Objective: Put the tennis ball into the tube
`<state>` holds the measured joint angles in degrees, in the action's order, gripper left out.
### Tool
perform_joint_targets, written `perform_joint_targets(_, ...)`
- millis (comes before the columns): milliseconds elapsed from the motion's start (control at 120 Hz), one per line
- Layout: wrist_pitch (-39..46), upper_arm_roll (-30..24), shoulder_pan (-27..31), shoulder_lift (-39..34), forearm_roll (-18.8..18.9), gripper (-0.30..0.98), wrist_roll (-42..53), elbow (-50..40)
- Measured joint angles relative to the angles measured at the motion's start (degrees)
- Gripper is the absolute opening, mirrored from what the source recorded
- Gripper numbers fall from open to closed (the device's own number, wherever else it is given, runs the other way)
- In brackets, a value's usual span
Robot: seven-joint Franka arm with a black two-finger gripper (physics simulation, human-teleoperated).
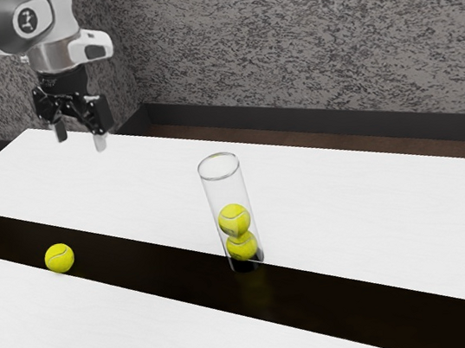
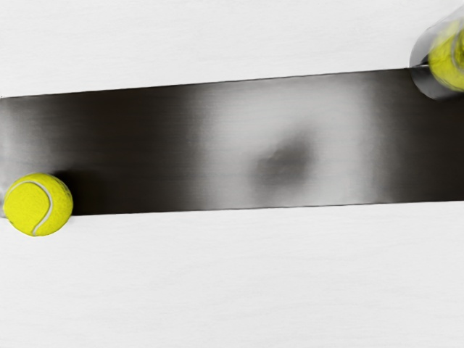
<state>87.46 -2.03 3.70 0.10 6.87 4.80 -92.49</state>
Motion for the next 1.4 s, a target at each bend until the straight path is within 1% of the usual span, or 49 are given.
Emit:
perform_joint_targets(175,3.16,-0.30,0.89,-0.16,1.23,0.69,-0.54,-0.60)
perform_joint_targets(258,5.08,1.31,-0.43,-0.17,1.61,0.69,-0.64,-3.04)
perform_joint_targets(508,13.68,14.82,-12.90,-0.10,1.40,0.69,0.37,-13.54)
perform_joint_targets(650,19.30,23.76,-21.04,0.15,-0.69,0.69,1.87,-20.84)
perform_joint_targets(733,21.94,26.63,-23.24,0.61,-2.09,0.69,2.89,-22.99)
perform_joint_targets(792,23.31,27.23,-22.52,1.99,-3.27,0.69,3.66,-23.33)
perform_joint_targets(842,24.70,27.98,-19.38,3.79,-4.50,0.68,4.51,-23.52)
perform_joint_targets(867,25.45,28.88,-16.50,4.48,-5.09,0.68,4.98,-23.75)
perform_joint_targets(942,27.54,30.77,-4.74,5.29,-6.43,0.68,6.36,-24.70)
perform_joint_targets(967,28.21,31.04,-2.04,5.44,-6.75,0.68,6.82,-25.02)
perform_joint_targets(992,28.81,31.20,-0.52,5.59,-7.01,0.69,7.26,-25.23)
perform_joint_targets(1033,29.71,31.30,-0.22,6.03,-7.33,0.69,8.00,-25.33)
perform_joint_targets(1158,32.41,29.92,-2.66,8.96,-8.21,0.69,10.47,-24.45)
perform_joint_targets(1283,33.91,28.14,-2.69,16.55,-11.81,0.69,13.24,-19.35)
perform_joint_targets(1400,34.99,27.89,-2.18,20.11,-14.65,0.69,15.91,-17.71)
